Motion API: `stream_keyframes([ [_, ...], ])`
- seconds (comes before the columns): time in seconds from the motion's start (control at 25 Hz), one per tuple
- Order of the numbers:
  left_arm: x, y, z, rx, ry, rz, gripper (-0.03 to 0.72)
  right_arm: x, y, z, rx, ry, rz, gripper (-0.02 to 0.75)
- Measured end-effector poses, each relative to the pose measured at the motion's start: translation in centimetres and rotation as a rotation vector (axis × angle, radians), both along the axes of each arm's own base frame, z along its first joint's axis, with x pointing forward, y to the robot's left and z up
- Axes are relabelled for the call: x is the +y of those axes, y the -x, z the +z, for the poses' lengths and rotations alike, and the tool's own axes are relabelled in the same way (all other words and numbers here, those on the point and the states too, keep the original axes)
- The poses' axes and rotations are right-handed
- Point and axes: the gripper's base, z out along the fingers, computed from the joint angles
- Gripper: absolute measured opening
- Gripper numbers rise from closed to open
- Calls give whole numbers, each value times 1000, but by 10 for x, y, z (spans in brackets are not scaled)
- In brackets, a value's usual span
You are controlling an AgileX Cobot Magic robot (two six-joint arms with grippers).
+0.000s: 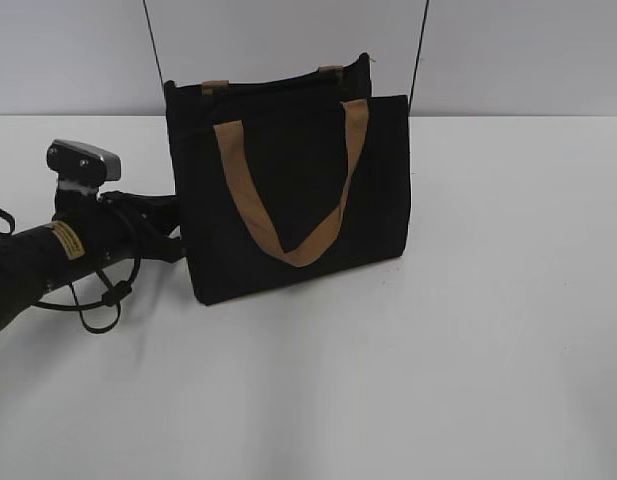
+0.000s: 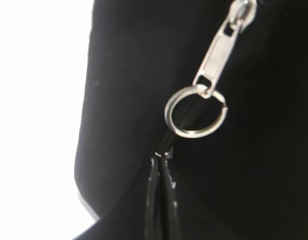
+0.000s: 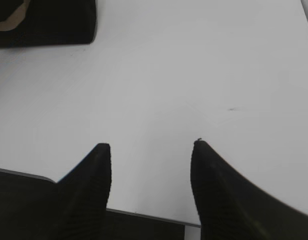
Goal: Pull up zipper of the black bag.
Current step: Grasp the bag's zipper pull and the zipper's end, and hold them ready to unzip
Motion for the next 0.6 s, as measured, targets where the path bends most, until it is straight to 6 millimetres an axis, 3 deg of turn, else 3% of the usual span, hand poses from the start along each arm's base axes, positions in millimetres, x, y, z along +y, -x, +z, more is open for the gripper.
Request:
stream_keyframes([
  [0.4, 2, 5, 35, -48, -17, 7, -13, 7, 0, 2, -4, -100, 37, 396],
  [0.6, 5, 17, 38, -32, -21, 6, -13, 9, -9, 2, 57, -125, 45, 396],
])
